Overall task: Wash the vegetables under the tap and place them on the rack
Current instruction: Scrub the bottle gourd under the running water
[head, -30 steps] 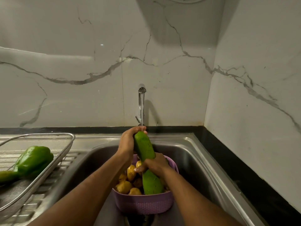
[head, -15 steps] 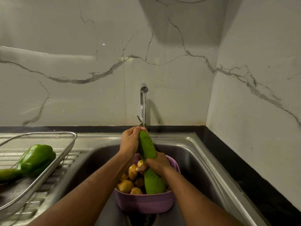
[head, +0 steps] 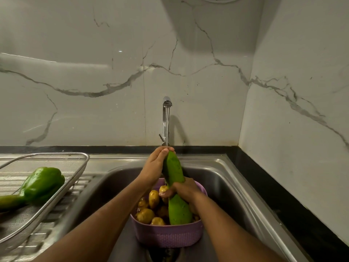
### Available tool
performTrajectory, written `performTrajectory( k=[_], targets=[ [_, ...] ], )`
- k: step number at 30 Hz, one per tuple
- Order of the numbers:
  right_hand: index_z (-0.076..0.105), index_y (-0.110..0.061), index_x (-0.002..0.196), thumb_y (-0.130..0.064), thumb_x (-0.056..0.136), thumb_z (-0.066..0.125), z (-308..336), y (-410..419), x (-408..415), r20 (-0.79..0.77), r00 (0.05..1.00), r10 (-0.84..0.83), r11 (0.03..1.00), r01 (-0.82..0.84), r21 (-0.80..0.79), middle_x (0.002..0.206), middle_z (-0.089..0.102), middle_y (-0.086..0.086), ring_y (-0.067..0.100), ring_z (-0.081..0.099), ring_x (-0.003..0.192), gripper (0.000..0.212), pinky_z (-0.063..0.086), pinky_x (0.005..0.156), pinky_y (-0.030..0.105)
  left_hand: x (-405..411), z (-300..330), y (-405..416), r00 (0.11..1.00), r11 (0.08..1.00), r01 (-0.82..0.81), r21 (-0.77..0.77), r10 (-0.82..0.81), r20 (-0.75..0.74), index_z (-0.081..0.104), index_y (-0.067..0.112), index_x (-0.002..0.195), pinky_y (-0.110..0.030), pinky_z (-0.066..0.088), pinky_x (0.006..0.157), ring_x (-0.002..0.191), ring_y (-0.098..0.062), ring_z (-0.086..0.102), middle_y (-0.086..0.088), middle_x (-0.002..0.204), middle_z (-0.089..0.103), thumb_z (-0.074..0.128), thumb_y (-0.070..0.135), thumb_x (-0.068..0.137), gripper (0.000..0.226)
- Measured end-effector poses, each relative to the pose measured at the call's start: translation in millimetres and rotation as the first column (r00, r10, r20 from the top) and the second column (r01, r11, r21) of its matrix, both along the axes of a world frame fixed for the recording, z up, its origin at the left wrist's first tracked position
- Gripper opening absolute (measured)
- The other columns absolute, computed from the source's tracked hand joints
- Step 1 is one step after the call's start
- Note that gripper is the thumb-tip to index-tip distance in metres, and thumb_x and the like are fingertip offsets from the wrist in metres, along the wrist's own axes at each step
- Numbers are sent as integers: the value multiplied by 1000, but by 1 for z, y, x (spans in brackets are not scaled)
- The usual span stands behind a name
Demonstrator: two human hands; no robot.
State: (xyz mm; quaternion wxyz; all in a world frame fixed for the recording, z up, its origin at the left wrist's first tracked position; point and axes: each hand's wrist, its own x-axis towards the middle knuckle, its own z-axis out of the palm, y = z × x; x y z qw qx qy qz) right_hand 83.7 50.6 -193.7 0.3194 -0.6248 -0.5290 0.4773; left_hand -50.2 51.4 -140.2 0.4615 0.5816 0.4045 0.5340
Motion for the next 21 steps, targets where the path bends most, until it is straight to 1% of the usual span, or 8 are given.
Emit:
performTrajectory(
  k=[2, 4, 8, 11, 13, 15, 19, 21],
  targets=[
    [74, -24, 107, -26, 54, 84, 2, -2, -1, 29, 1000, -5, 1000, 4, 29, 100, 77, 6, 29, 73, 94, 54, 62, 88, 50, 4, 0, 0, 997, 997, -62, 43, 63, -36, 62, 14, 120, -26, 58, 69, 100, -20, 62, -7, 114, 61, 36, 29, 112, 32],
    [75, -22, 103, -25, 57, 83, 4, -4, -4, 67, 998, 1, 998, -6, 66, 99, 77, 6, 28, 72, 95, 47, 61, 89, 49, 8, 3, 0, 988, 987, -155, 43, 155, -4, 64, 8, 114, -24, 55, 66, 93, -18, 62, -8, 106, 63, 36, 24, 112, 33],
    [75, -19, 108, -23, 71, 83, 6, -5, -7, 128, 992, -2, 995, -12, 103, 103, 77, 6, 26, 71, 96, 38, 60, 89, 42, 4, 6, 7, 971, 974, -223, -32, 225, 74, 71, 7, 98, -43, 62, 80, 97, -26, 66, -12, 103, 71, 46, 29, 109, 35],
    [74, -20, 115, -24, 71, 82, 8, -6, -8, 117, 993, 1, 997, -10, 76, 107, 76, 6, 27, 70, 99, 44, 59, 94, 45, -4, 4, 10, 972, 977, -207, -50, 211, 103, 75, 12, 90, -53, 61, 89, 101, -34, 71, -11, 101, 75, 55, 42, 103, 39],
    [74, -21, 115, -25, 68, 84, 10, -7, -7, 110, 994, 6, 999, -11, 47, 108, 76, 7, 28, 70, 100, 49, 58, 95, 46, -5, 1, 9, 980, 986, -160, -45, 164, 111, 76, 12, 95, -53, 60, 90, 104, -36, 71, -11, 104, 76, 54, 43, 103, 39],
    [73, -21, 115, -29, 60, 86, 10, -6, -6, 90, 996, 0, 1000, -3, 24, 107, 76, 7, 29, 71, 100, 57, 58, 95, 48, -5, -3, 8, 986, 997, -66, -36, 71, 148, 75, 13, 106, -49, 60, 92, 113, -36, 67, -10, 112, 75, 49, 35, 107, 34],
    [75, -25, 107, -34, 42, 88, 6, -3, -4, 54, 999, 5, 1000, -5, -8, 101, 78, 4, 29, 73, 97, 67, 59, 93, 49, -7, -6, 8, 978, 998, 43, -35, -35, 207, 66, 12, 129, -46, 55, 100, 121, -27, 64, -5, 126, 72, 44, 21, 109, 32],
    [74, -24, 106, -33, 49, 88, 9, -6, -5, 90, 996, 10, 1000, -11, 14, 102, 77, 5, 29, 72, 97, 60, 59, 94, 49, -5, -6, 8, 979, 999, -2, -34, 9, 202, 71, 11, 122, -44, 58, 91, 115, -26, 66, -5, 121, 74, 47, 21, 108, 30]
  ],
)
